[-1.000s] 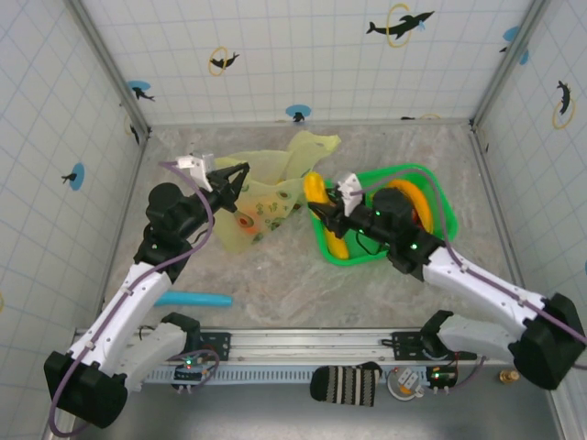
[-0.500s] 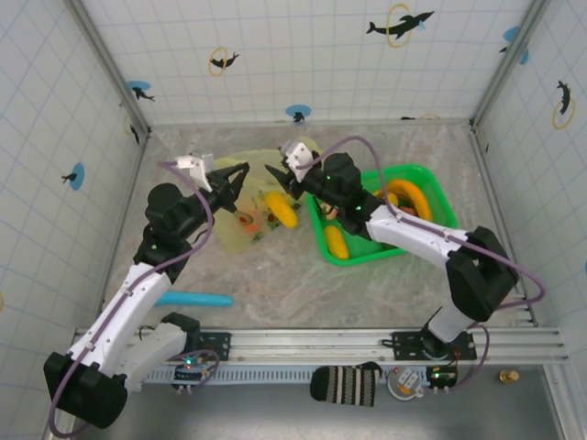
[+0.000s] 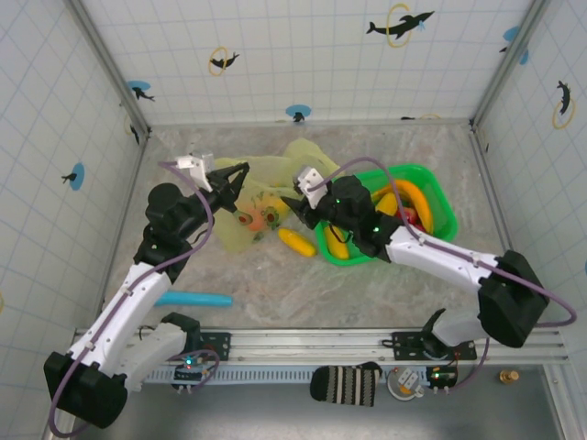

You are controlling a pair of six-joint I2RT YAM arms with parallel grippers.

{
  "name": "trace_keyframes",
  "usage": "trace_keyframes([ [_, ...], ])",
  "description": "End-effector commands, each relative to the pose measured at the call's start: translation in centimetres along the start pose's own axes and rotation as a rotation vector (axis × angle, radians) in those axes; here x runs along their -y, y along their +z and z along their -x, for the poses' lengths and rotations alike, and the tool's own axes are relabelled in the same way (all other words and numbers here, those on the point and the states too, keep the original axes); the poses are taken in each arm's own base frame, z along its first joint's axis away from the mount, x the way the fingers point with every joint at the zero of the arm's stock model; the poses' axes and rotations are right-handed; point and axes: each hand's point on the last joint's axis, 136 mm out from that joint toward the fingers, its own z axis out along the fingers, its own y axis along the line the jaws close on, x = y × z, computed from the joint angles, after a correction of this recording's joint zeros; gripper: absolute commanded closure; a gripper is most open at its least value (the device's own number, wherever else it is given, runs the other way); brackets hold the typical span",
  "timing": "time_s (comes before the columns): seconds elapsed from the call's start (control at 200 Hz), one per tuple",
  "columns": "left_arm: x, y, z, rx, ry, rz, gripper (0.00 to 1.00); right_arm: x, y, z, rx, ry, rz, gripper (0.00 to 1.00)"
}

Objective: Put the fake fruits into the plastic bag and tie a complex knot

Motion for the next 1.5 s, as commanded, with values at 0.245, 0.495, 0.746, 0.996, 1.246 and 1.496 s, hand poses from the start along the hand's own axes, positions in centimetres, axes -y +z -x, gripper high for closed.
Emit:
trace_keyframes([
  [0.245,-0.6,-0.1,0.4,0.023,0.005,0.024,1.00,-3.3,2.5,-14.4,-0.669,0.095,0.052,0.32],
  [0.495,-0.6,-0.2,0.5,0.027,0.009,0.027,1.00,0.1,6.5,-19.1,-0.900,0.033,-0.146,0.29],
  [0.746,-0.8,-0.2,0.5,0.029,0.014,0.032,1.00,-1.4,7.0,-20.5,-0.994,0.041,-0.108,0.46],
  [0.996,-0.9,-0.2,0.5,0.030,0.008,0.034,1.00,-2.8,5.9,-14.2,-0.844,0.104,-0.036,0.67],
  [1.246,-1.0,-0.2,0.5,0.035,-0.002,0.028,1.00,-2.2,3.4,-3.2,-0.431,0.151,0.000,0.68],
  [1.496,-0.3,-0.3,0.6,0.044,-0.003,-0.021,1.00,1.8,2.8,7.8,0.078,0.021,-0.099,0.73],
])
